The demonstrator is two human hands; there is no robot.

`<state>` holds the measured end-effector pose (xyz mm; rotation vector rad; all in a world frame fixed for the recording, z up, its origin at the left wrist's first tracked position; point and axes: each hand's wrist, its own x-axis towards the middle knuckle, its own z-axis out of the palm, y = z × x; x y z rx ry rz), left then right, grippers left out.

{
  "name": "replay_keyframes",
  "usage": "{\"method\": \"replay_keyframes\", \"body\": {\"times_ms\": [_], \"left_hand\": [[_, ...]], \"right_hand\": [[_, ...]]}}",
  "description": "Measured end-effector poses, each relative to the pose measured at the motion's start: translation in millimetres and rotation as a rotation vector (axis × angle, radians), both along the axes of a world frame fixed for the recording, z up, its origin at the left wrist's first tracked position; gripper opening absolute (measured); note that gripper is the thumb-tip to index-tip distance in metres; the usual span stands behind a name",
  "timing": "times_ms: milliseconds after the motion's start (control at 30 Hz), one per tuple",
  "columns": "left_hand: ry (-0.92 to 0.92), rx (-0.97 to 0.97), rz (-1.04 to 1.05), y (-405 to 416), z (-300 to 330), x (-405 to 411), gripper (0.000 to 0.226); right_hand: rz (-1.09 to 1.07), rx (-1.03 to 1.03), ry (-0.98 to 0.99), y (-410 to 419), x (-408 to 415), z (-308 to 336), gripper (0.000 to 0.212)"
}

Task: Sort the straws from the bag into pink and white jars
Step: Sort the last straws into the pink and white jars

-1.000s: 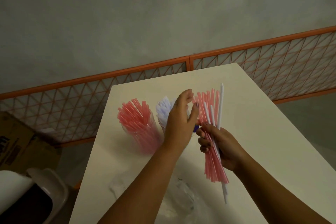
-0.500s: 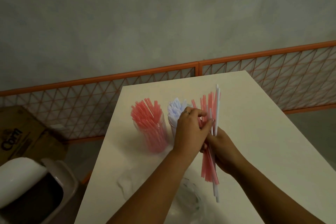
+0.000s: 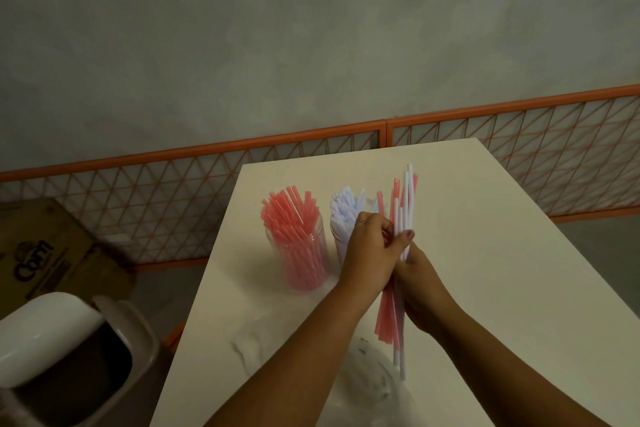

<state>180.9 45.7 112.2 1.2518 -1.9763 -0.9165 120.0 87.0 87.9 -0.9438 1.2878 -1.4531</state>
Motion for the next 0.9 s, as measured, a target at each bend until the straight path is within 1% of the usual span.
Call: {"method": "replay_keyframes", "body": {"times_ms": [100, 233, 300, 400, 500, 600, 667, 733, 800, 900], "left_hand": [[0.076, -0.033, 0.051, -1, -4, 3, 0.021], [0.136, -0.133, 0.13, 5, -9, 2, 0.018], [0.15, -0.154, 0.138, 7, -10, 2, 0.017], [0.155, -0.133, 0.116, 11, -10, 2, 0.015], [0.131, -0.131, 0.115, 12, -10, 2, 0.019], [0.074, -0.15, 0.104, 10, -8, 2, 0.023], [0.044, -0.146, 0.082, 9, -8, 0, 0.022], [0.007, -0.141, 0.061, 8, -9, -2, 0.023], [-0.035, -0.13, 0.042, 6, -9, -4, 0.024], [-0.062, -0.112, 0.02, 4, -12, -6, 0.026]], "right_hand": [[-0.033, -0.017, 0.024, 0, 4, 1, 0.018], [-0.057, -0.035, 0.082, -6, 7, -9, 0.021], [-0.082, -0.032, 0.118, -9, 10, -15, 0.024], [-0.067, -0.019, 0.074, -8, 13, -17, 0.032], [-0.107, -0.001, 0.037, -7, 10, -19, 0.033], [-0.152, 0.015, 0.097, -8, 10, -21, 0.031], [-0.166, 0.02, 0.144, -8, 10, -24, 0.026], [-0.166, 0.025, 0.172, -9, 10, -28, 0.015], [-0.164, 0.037, 0.197, -8, 10, -30, 0.014], [-0.2, 0.08, 0.128, -8, 9, -28, 0.018]]}}
